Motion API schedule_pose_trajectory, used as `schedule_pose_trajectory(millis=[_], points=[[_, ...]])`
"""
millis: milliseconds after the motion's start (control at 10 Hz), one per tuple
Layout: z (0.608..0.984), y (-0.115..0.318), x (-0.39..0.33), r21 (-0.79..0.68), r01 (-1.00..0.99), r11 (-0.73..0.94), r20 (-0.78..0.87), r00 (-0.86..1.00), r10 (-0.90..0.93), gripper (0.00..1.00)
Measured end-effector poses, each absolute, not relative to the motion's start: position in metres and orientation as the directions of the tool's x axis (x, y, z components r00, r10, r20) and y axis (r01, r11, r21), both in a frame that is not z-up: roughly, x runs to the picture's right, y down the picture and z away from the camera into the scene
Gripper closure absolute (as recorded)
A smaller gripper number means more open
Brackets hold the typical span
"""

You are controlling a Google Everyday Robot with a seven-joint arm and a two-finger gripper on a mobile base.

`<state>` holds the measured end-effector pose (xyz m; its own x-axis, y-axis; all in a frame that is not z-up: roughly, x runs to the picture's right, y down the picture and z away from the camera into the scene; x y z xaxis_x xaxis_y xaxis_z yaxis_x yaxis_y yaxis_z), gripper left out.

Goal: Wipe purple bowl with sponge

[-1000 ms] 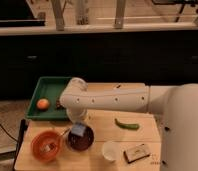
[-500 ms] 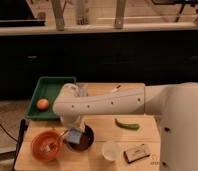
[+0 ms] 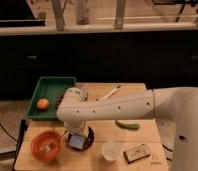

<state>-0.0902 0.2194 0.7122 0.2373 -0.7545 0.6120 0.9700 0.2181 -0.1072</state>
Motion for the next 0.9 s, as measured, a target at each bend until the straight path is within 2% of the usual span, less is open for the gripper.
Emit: schedule_pose_trajectory(millis=[500, 900], points=[[0.732, 0.193, -0.055, -0.176, 0.946, 0.271, 0.563, 0.323, -0.761, 0.98], [0.751, 0.182, -0.084, -0.124, 0.967, 0.224, 0.586, 0.254, -0.770, 0.98]])
